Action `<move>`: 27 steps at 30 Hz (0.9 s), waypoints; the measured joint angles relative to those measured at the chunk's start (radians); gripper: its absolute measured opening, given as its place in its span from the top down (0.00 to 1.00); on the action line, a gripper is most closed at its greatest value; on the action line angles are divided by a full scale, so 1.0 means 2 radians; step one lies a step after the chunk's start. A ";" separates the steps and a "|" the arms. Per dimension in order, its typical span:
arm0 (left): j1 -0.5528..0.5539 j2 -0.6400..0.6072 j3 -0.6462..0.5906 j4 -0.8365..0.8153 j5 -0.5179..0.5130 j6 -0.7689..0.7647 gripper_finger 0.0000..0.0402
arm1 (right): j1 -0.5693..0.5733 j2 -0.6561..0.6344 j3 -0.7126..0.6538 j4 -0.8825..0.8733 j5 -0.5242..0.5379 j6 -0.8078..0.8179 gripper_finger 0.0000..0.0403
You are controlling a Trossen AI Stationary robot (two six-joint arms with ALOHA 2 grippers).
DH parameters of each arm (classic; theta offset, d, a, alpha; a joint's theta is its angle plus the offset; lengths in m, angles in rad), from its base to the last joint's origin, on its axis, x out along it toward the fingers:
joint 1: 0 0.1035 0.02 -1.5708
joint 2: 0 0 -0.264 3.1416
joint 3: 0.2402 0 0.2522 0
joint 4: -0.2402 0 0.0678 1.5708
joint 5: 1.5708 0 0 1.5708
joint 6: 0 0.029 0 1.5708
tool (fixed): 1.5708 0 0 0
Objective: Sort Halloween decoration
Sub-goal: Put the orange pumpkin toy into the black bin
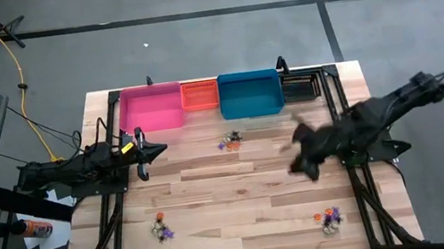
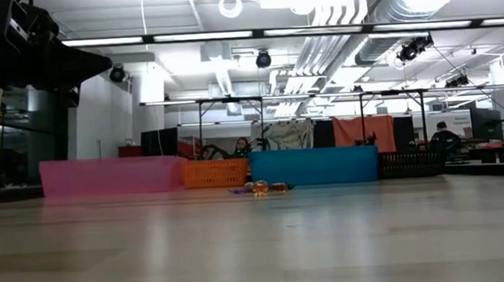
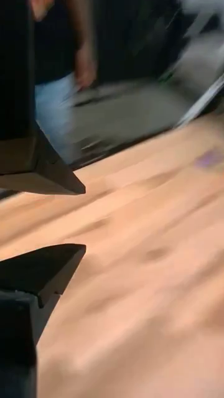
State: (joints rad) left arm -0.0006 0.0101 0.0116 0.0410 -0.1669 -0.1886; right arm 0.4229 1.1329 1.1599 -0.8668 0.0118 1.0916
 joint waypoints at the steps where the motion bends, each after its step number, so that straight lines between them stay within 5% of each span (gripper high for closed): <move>1: 0.000 0.000 0.000 0.000 0.000 0.000 1.00 | 0.016 0.022 0.012 -0.024 -0.010 0.028 0.67; 13: 0.000 0.000 0.000 0.000 0.000 0.000 1.00 | 0.146 0.220 0.027 -0.067 -0.064 0.357 0.67; 27: 0.000 0.000 0.000 0.000 0.000 0.000 1.00 | 0.159 0.336 0.026 -0.071 -0.115 0.352 0.67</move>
State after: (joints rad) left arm -0.0005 0.0101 0.0116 0.0410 -0.1673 -0.1883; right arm 0.7407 1.8053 1.2129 -1.0096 -0.2188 1.7953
